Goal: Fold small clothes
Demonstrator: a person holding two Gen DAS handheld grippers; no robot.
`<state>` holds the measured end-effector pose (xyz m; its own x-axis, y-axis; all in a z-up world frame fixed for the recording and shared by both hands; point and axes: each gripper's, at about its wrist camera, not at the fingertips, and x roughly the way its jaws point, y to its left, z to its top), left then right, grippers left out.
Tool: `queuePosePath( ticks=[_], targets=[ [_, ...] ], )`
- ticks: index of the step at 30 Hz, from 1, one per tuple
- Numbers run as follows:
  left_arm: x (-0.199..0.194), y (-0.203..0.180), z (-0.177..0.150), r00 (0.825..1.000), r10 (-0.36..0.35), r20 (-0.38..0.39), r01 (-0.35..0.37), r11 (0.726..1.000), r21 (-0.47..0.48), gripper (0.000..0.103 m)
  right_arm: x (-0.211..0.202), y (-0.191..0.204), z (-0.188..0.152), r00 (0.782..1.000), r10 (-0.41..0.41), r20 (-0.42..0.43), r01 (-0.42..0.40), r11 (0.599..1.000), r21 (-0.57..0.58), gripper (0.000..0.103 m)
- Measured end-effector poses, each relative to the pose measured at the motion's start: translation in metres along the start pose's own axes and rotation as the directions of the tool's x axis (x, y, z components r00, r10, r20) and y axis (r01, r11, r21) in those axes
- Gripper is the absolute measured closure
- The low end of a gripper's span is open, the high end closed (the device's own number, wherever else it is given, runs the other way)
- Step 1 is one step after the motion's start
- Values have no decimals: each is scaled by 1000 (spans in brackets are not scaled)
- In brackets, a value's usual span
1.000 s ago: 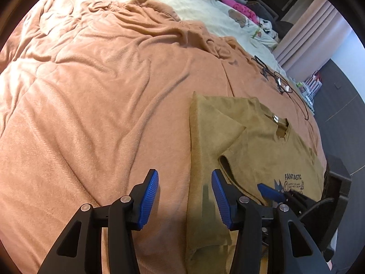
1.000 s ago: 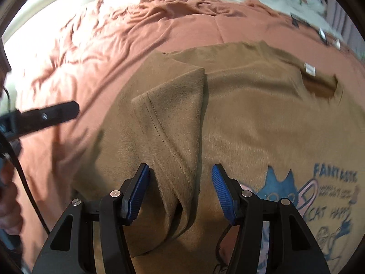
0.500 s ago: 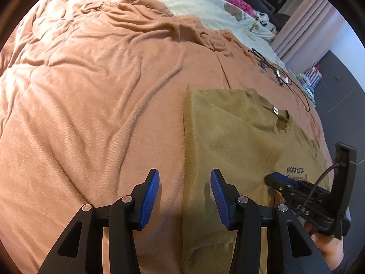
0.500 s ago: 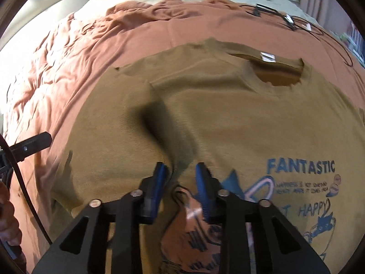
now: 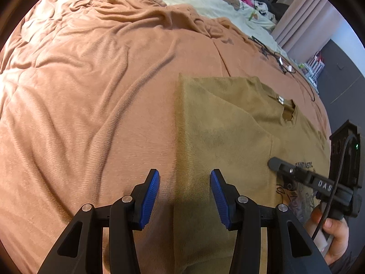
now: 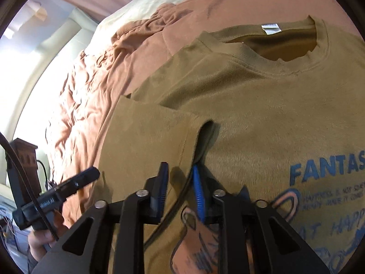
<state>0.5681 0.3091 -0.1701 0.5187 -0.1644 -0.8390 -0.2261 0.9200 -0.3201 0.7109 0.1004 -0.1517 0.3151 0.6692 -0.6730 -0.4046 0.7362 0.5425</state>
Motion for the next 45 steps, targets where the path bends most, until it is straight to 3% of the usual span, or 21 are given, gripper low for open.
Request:
queuePosePath(
  ticks=[1,7,21,45],
  targets=[
    [1,0,0,1000,6,-3,-6,1000,3,54,0,-3,1,1000,2,1,-2,1000,5,103],
    [8,-1,4,999,42,-10,-42,999,11,54,-15,-6,3,998,-56,40,56,998,-14,103],
    [30,-5,30,994,106,1,-106,994,0,54,-27,12,-9,989,-145,2,145,988,-52,103],
    [74,-11,99,968,249,41,-249,968,-3,53,-30,-1,-15,997,-79,-13,78,995,-57,103]
  ],
)
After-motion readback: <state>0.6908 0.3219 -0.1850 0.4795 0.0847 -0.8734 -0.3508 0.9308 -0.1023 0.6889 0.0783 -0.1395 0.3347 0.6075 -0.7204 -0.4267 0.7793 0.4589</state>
